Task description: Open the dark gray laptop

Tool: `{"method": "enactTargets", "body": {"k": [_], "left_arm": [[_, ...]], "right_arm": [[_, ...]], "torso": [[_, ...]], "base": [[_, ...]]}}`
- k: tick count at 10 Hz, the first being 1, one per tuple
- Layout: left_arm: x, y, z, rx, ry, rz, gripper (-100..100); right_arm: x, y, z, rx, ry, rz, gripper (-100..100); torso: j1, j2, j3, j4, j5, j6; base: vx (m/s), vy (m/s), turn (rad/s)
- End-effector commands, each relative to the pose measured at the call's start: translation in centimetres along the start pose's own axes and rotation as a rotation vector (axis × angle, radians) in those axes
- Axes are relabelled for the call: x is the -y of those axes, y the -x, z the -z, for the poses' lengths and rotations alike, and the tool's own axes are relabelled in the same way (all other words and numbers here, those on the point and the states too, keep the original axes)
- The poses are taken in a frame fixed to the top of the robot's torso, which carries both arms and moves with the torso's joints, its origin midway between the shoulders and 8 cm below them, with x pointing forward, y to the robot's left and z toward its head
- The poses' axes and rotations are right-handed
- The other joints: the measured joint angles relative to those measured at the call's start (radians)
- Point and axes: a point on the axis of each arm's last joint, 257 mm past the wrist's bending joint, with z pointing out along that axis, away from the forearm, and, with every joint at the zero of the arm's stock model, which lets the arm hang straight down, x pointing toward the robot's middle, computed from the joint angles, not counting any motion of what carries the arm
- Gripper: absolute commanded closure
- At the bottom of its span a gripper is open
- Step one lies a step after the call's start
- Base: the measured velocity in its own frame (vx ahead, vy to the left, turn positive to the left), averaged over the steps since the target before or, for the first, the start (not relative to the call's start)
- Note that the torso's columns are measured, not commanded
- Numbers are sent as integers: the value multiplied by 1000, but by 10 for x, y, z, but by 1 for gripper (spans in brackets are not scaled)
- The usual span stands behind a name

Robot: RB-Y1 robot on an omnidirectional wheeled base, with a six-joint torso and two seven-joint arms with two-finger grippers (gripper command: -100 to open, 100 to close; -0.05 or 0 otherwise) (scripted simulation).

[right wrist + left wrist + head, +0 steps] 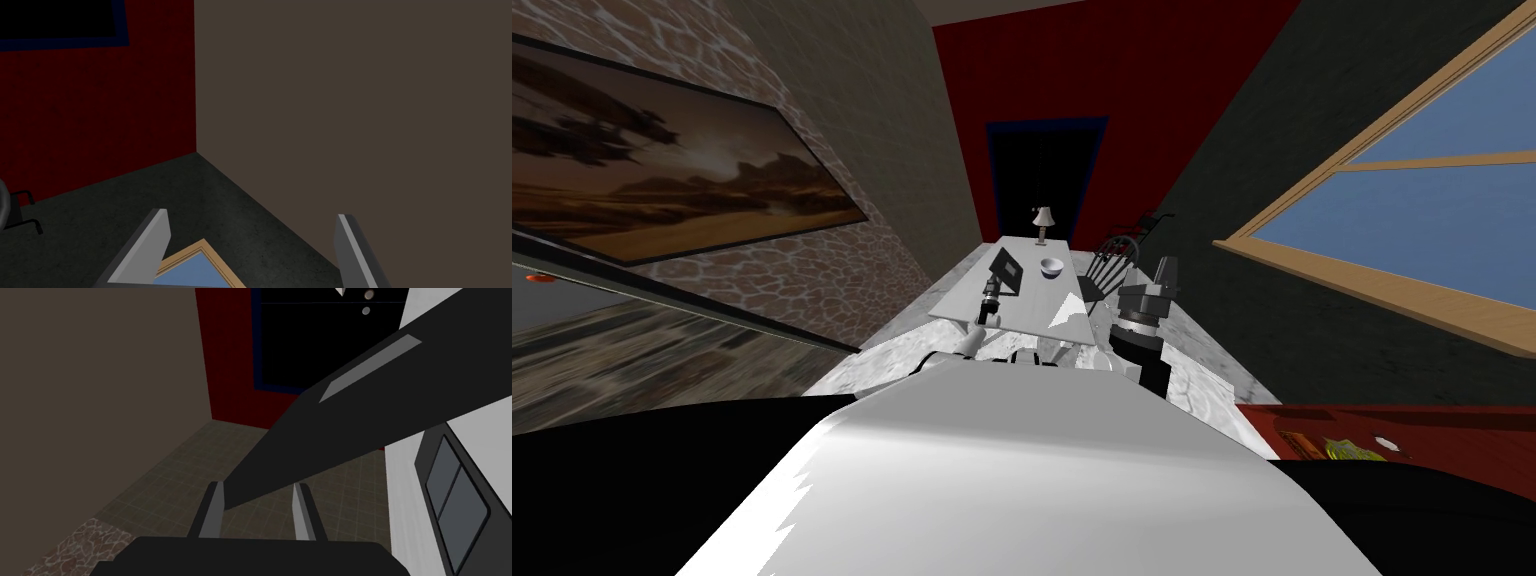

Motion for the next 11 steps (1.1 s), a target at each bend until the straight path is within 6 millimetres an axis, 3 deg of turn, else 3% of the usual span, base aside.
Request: {"method": "enactTargets", "body": {"k": [1,5,7,8,11], "left_arm": [[-10,19,5,44,14,94,100],[-23,41,12,103,29,210,100],[-24,40,14,100,34,206,100],[-20,39,1,97,37,211,-100],[-11,36,-20,89,38,214,-100]], "right_arm": [[0,0,0,0,0,0,0],[0,0,0,0,0,0,0],[0,0,0,0,0,0,0],[0,0,0,0,0,0,0],[0,0,0,0,0,0,0]], "torso": [[0,1,0,0,0,-1],[0,2,1,1,0,-1],[0,1,1,1,0,0],[-1,1,1,1,-1,0],[0,1,1,-1,0,0]], "base": [[14,0,-12],[5,4,-10],[0,0,0],[-29,-4,39],[-55,-9,35]]}}
